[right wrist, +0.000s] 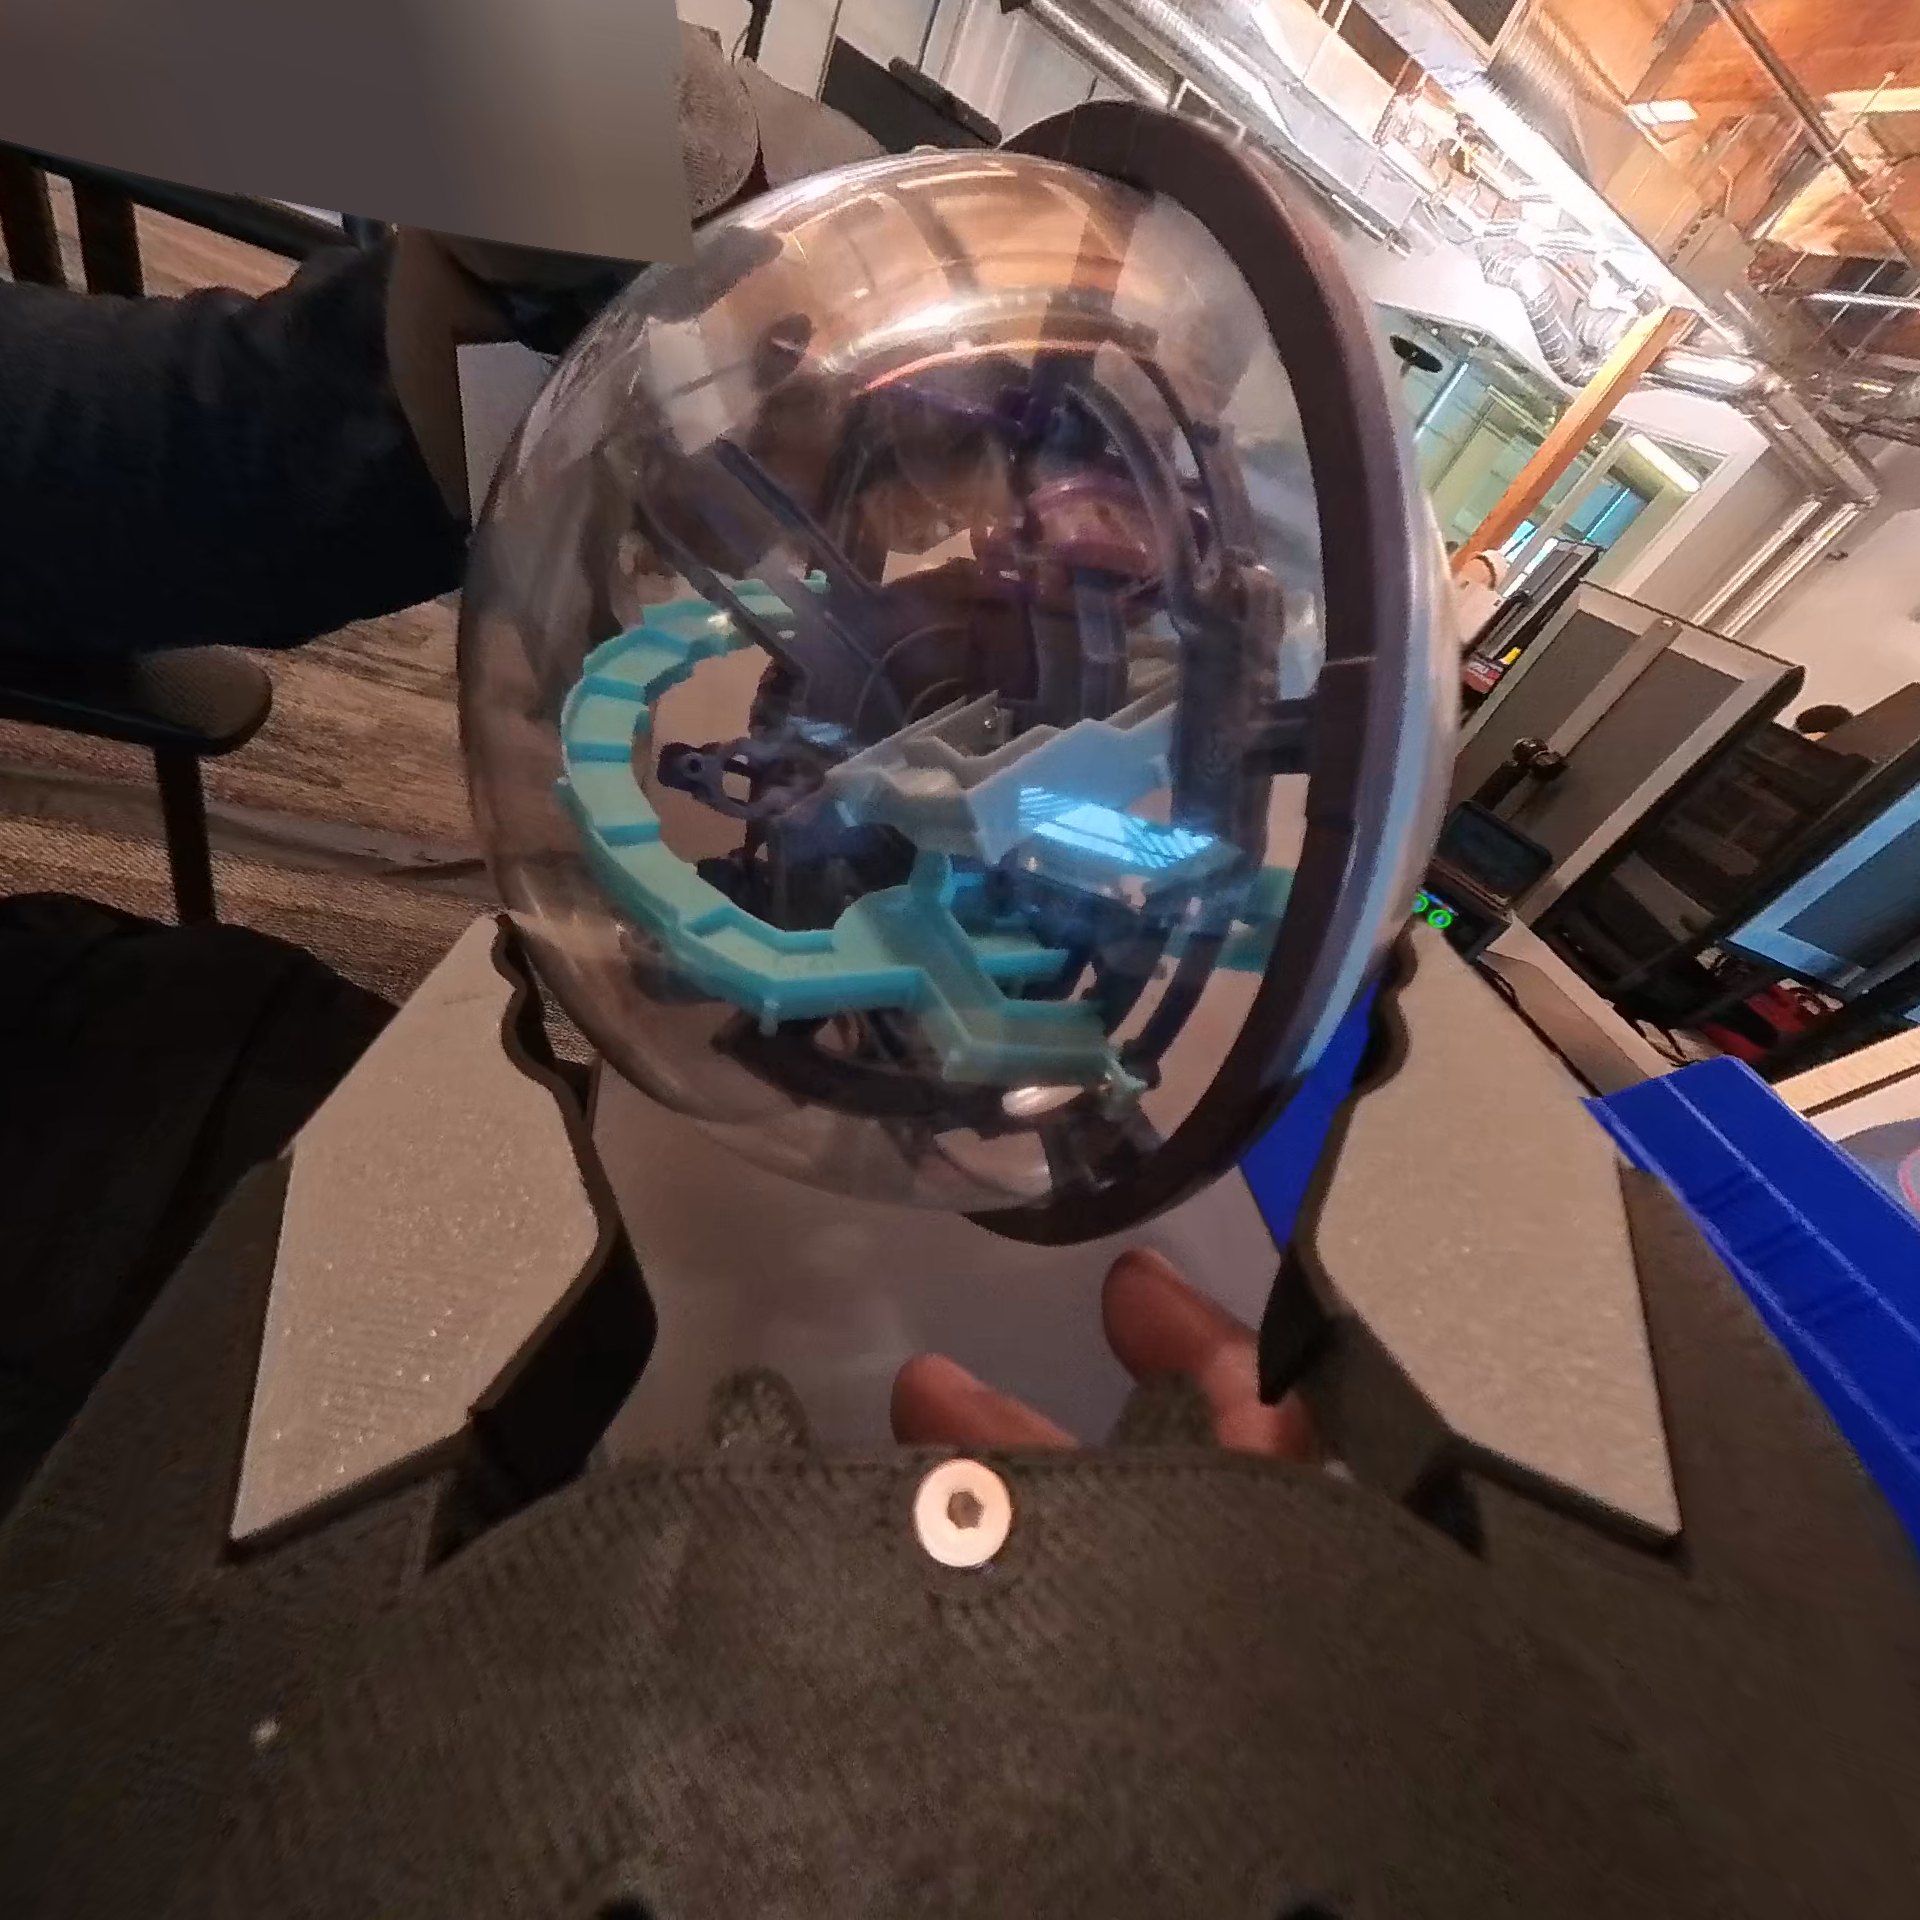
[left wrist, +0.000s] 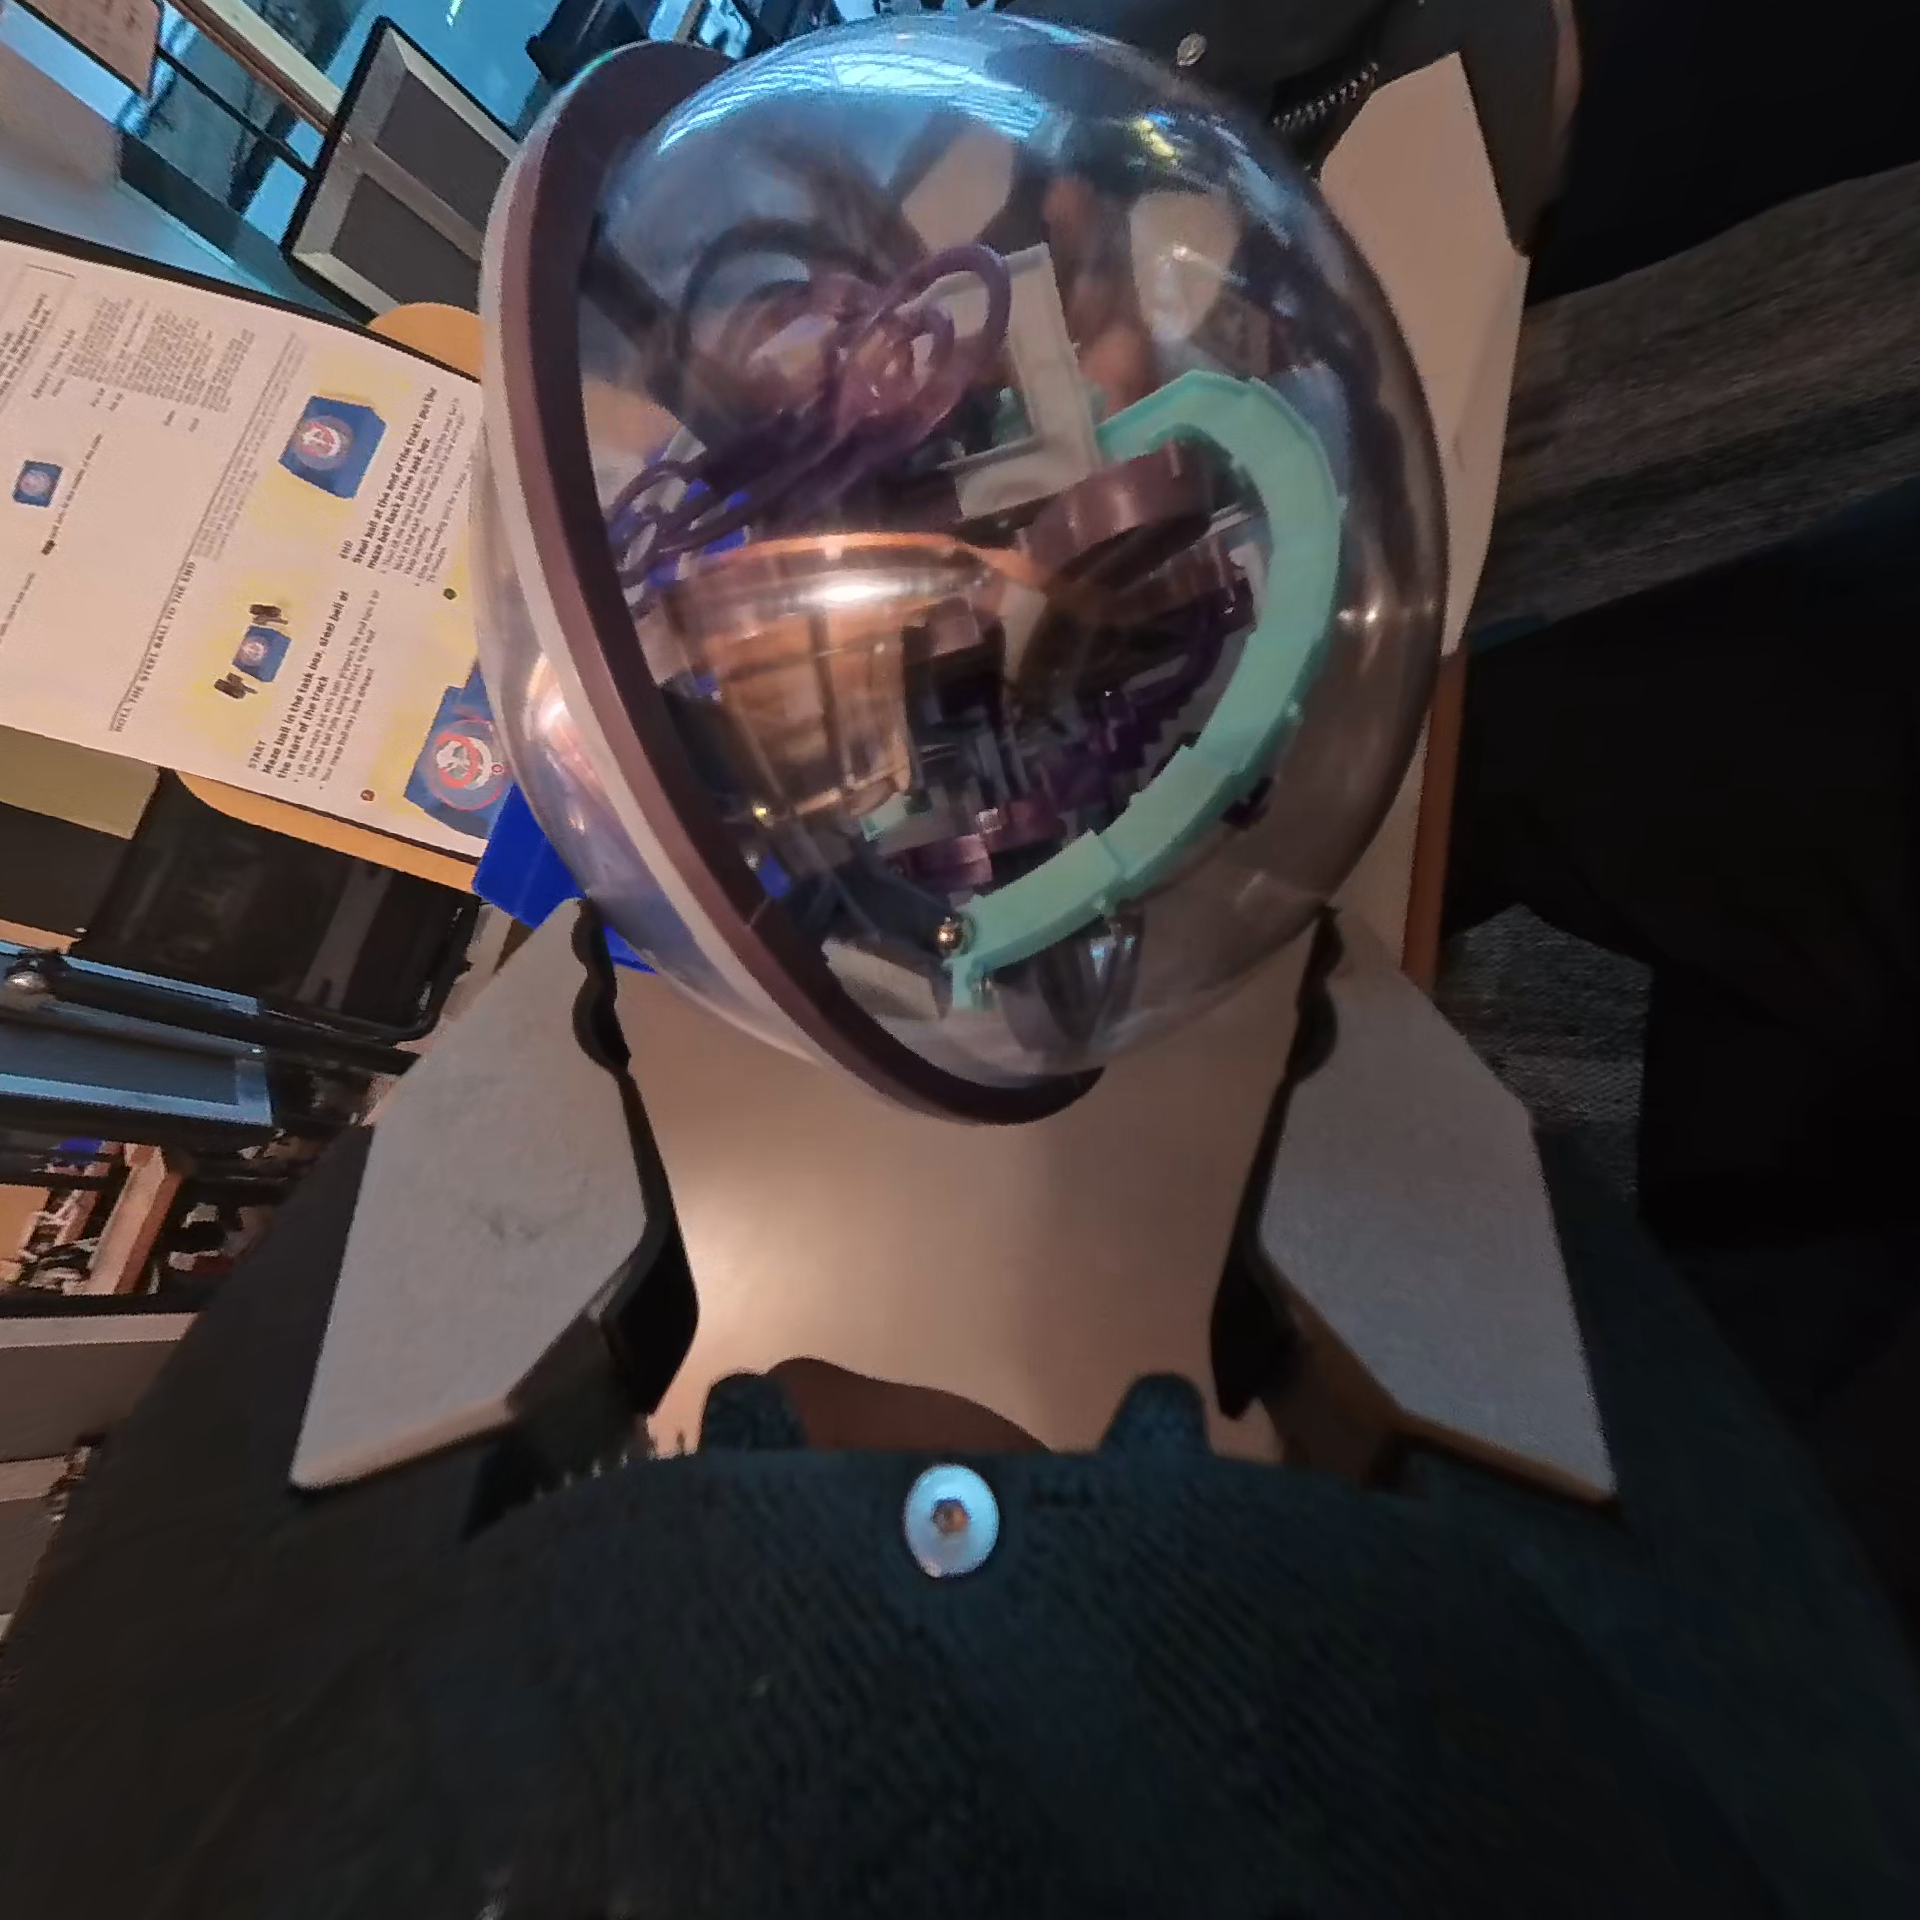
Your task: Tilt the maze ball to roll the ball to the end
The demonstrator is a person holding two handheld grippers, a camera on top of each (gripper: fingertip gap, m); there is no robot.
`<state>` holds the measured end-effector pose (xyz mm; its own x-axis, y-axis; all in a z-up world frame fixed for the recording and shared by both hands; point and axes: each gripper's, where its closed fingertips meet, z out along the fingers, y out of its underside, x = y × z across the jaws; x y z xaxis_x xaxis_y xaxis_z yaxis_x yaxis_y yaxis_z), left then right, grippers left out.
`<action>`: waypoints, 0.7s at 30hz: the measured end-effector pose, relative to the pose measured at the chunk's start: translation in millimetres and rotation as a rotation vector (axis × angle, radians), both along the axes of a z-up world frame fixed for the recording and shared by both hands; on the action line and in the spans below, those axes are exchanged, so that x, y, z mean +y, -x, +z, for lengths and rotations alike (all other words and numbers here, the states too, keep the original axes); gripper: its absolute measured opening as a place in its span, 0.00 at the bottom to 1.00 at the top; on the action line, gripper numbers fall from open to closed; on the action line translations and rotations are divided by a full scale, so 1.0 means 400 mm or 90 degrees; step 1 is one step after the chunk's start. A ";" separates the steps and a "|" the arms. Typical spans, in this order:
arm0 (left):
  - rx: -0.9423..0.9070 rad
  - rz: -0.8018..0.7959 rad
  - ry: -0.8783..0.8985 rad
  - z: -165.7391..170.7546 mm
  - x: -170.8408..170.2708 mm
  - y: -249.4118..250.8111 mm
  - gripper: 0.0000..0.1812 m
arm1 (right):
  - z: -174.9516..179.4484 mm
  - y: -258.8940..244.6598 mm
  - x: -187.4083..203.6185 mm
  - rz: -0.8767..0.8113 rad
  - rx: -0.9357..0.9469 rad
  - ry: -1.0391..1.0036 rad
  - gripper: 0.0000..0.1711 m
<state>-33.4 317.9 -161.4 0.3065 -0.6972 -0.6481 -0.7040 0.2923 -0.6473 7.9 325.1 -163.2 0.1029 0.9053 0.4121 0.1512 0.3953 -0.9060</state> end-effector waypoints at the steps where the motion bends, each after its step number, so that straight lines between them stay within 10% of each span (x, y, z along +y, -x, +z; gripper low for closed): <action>1: 0.002 0.001 -0.005 0.002 0.000 0.000 0.71 | 0.001 0.000 0.000 -0.002 -0.001 -0.005 0.89; 21: -0.005 -0.001 -0.001 0.003 0.002 -0.001 0.71 | 0.003 0.004 0.002 -0.006 -0.001 -0.002 0.89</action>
<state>-33.2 318.6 -160.1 0.3104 -0.6967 -0.6467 -0.6981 0.2947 -0.6526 6.3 326.0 -162.2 0.1110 0.9029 0.4152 0.1562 0.3967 -0.9046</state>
